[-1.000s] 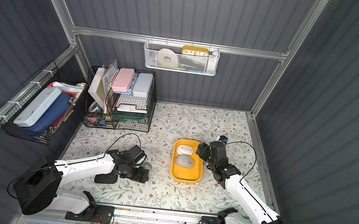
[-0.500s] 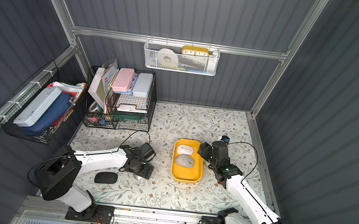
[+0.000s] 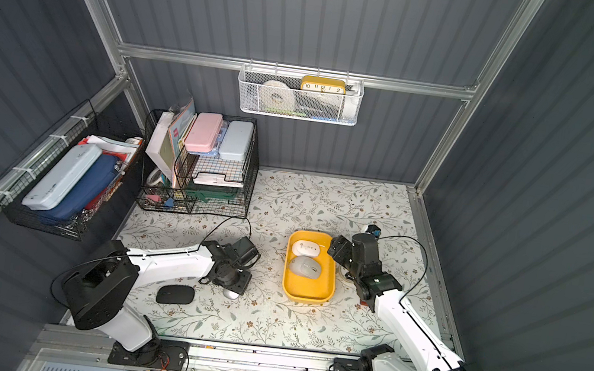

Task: Put the mouse in the storage box
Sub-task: Pick up the mouse from the center of the board.

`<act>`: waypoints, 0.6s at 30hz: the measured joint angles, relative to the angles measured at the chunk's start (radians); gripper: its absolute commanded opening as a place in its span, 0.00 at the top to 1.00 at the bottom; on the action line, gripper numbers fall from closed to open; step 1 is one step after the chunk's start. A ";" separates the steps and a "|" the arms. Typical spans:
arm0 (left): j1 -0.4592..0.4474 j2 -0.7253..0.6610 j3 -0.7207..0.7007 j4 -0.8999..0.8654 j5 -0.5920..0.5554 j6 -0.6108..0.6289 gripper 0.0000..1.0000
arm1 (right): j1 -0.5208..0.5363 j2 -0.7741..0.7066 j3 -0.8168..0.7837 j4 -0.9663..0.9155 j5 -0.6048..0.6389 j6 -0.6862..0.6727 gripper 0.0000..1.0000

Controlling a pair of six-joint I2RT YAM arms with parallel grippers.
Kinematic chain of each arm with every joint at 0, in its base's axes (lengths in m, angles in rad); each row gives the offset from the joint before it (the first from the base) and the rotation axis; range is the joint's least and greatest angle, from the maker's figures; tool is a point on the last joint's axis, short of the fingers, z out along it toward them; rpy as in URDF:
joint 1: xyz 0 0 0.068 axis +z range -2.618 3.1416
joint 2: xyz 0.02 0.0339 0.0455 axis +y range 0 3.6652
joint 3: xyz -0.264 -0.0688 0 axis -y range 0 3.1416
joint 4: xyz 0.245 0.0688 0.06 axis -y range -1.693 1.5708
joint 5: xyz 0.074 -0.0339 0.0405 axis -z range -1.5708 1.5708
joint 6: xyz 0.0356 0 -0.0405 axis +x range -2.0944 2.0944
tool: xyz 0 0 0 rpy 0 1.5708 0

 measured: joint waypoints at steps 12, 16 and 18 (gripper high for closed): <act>-0.005 -0.172 -0.008 0.024 0.048 0.031 0.75 | -0.005 0.001 0.003 0.004 -0.161 0.027 0.23; -0.005 -0.336 -0.021 0.073 0.077 0.104 0.76 | 0.006 0.057 0.073 0.025 -0.336 0.057 0.26; -0.005 -0.412 -0.030 0.102 0.098 0.160 0.76 | 0.031 0.100 0.121 0.056 -0.422 0.079 0.27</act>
